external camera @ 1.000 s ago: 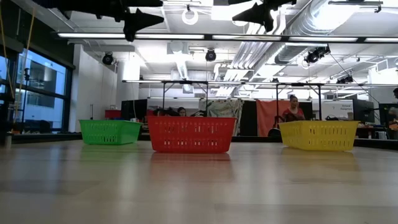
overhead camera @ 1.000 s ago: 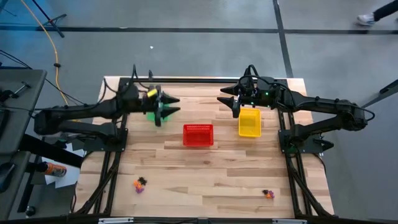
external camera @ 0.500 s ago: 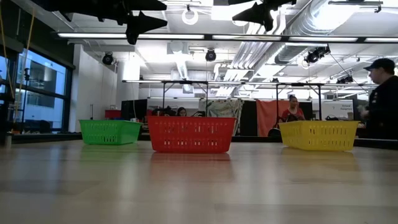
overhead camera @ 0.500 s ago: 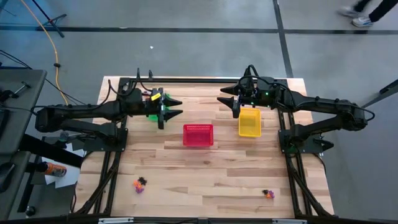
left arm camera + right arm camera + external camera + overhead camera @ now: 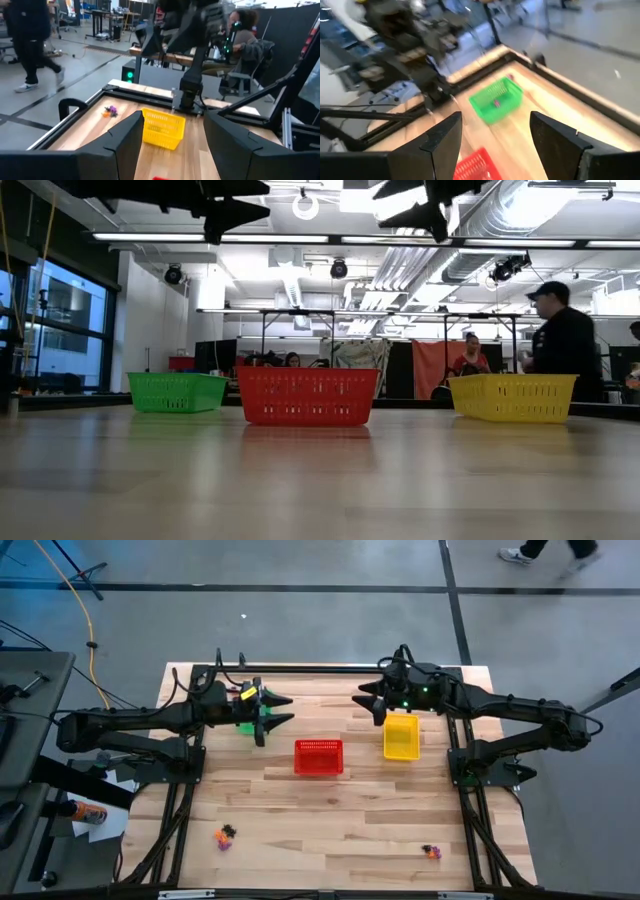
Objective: Sort Halloween decoration
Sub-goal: Put the purple skeleton toy into the green bin
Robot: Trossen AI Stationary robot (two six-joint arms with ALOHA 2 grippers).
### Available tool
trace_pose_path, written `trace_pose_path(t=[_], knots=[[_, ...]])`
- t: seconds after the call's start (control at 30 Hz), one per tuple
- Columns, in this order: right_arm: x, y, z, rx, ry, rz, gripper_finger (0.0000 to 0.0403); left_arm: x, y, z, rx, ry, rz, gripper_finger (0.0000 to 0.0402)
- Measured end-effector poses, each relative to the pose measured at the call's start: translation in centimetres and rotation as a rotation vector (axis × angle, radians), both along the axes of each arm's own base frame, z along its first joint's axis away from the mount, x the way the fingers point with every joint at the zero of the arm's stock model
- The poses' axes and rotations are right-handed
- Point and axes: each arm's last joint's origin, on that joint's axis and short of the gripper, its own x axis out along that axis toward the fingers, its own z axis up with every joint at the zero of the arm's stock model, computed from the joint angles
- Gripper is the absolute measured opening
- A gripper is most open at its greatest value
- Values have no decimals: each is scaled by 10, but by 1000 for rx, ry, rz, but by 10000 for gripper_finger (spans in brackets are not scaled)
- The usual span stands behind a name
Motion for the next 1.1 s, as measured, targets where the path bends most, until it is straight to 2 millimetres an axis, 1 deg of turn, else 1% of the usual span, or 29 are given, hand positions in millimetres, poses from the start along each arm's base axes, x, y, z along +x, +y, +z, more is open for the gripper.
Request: trace_pose_path(t=[0.1, 0.23, 0.37, 0.47, 0.6, 0.67, 0.73, 0.83, 0.93, 1.0, 1.1], knots=[[-7, -4, -13, 96, 114, -142, 229, 0, 0, 1, 2, -6, 15, 197], [-23, -12, -30, 238, 250, -436, 229, 0, 2, 0, 12, 0, 70, 197], [-41, -21, -42, 416, 277, -759, 229, -1, 3, -1, 59, 24, 101, 197], [-52, -30, -51, 507, 277, -918, 229, -1, 3, -3, 70, 43, 110, 197], [-61, -51, -62, 535, 297, -1034, 229, -1, 3, -4, 88, 63, 110, 197], [-64, -67, -69, 526, 328, -1078, 229, -1, 4, -4, 99, 64, 123, 197], [-65, -88, -77, 517, 371, -1074, 229, -1, 4, -4, 103, 67, 154, 197], [-69, -119, -95, 540, 445, -1053, 229, -2, 6, -4, 78, 63, 219, 197], [-78, -146, -115, 566, 514, -1091, 229, -2, 7, -4, 44, 55, 256, 197], [-84, -158, -128, 612, 554, -1117, 229, -2, 7, -4, 29, 50, 262, 197], [-92, -171, -145, 671, 603, -1151, 229, -2, 7, -4, 24, 49, 266, 197]])
